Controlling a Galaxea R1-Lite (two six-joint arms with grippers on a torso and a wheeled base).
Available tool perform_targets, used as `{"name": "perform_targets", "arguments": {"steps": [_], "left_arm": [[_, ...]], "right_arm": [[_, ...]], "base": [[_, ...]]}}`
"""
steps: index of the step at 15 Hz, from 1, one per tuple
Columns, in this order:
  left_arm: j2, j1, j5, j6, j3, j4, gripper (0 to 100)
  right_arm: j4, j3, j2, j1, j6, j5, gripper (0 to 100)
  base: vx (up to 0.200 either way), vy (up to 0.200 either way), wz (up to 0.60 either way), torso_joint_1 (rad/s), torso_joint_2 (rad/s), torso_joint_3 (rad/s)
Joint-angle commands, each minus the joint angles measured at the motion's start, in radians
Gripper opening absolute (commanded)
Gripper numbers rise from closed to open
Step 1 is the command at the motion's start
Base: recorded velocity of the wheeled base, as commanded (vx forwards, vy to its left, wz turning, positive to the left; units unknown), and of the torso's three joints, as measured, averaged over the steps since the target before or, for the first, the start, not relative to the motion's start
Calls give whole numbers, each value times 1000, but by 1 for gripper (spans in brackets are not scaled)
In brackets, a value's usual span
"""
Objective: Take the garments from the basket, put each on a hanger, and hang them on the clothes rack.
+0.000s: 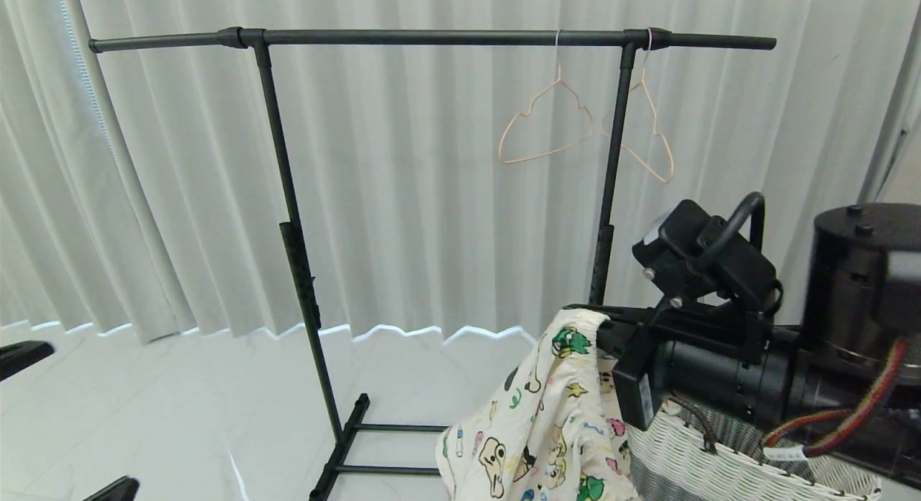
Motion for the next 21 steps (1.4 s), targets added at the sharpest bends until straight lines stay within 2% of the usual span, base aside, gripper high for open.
{"name": "perform_targets", "arguments": {"steps": [1,3,5,6,7,8,11,12,13,14,15,17,21], "left_arm": [[307,-175,-29,-24,-167,-4,100],[483,-265,-29,-115,-268,-16,100],[592,-348,-23,-136,-263,-111,100],[646,-423,22,-138,-263,-159,100],[706,-495,121,-152,-263,-195,100],[769,-569,226,-208,-260,-223,100],[907,-756,427,-472,-257,-337,100],[930,-780,470,-508,-256,-352,100],[988,-808,580,-577,-253,-380,100],[1006,-808,609,-596,-253,-390,100],[1046,-797,658,-649,-254,-413,100],[1051,-788,674,-698,-245,-419,100],[1074,-770,698,-727,-211,-427,100]], "right_arm": [[-7,-34,46,1,-1,-10,0],[-7,-122,78,-15,1,-15,0],[-7,-189,106,-41,2,-13,0],[-7,-212,115,-58,2,-10,0],[-7,-228,123,-70,4,-9,0],[-7,-240,124,-79,4,-9,0],[-7,-261,130,-78,4,-6,0],[-7,-263,130,-76,4,-4,0],[-7,-263,124,-64,2,-4,0],[-7,-263,123,-61,2,-4,0],[-9,-268,119,-50,2,-4,0],[-9,-291,121,-36,2,-3,0],[-10,-298,116,-24,1,-6,0]], "base": [[0,0,0,0,0,0],[0,0,0,0,0,0],[0,0,0,0,0,0],[0,0,0,0,0,0],[0,0,0,0,0,0],[0,0,0,0,0,0],[0,0,0,0,0,0],[0,0,0,0,0,0],[0,0,0,0,0,0],[0,0,0,0,0,0],[0,0,0,0,0,0],[0,0,0,0,0,0],[0,0,0,0,0,0]]}}
